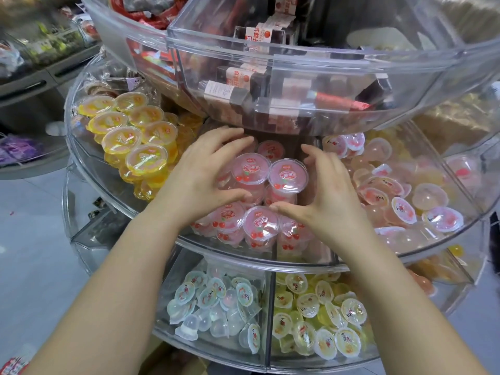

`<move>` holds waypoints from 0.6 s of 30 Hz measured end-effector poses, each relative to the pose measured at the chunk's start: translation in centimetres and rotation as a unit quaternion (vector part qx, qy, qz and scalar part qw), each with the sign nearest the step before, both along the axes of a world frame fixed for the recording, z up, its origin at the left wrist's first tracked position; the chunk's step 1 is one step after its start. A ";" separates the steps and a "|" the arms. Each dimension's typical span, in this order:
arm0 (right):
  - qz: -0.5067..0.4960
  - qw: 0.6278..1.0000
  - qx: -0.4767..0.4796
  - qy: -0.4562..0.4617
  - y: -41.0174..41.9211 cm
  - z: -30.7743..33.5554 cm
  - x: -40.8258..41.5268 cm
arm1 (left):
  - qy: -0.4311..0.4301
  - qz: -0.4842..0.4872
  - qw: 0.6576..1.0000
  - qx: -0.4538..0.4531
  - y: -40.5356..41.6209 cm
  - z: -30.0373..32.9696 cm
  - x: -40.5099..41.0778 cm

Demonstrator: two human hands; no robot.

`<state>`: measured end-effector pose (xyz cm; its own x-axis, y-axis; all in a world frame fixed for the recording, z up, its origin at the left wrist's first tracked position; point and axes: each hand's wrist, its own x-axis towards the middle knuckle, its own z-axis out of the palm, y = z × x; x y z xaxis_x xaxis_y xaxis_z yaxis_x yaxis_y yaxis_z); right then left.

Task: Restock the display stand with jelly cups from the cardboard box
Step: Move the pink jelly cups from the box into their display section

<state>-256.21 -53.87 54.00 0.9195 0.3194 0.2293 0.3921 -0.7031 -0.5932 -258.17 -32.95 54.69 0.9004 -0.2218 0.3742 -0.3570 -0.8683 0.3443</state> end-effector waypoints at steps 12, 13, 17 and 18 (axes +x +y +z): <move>0.193 0.943 0.226 0.149 9.6 -0.5 -9.9 | -0.061 0.250 0.878 -0.404 3.9 -4.9 -17.4; 0.215 0.929 0.231 0.194 11.0 -1.7 -11.2 | -0.051 0.293 0.856 -0.423 4.6 -6.5 -19.6; 0.293 0.877 0.158 0.346 16.1 -9.8 -17.1 | -0.004 0.435 0.750 -0.498 6.9 -15.0 -28.2; 0.311 0.862 0.127 0.379 17.3 -12.6 -18.7 | 0.012 0.459 0.725 -0.514 7.4 -17.8 -30.3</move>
<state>-274.89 -36.58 41.44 0.5053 0.8323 -0.2281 0.0780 -0.3073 -0.9484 -288.45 -25.56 36.92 0.5017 0.8591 -0.1014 0.2256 -0.0168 0.9741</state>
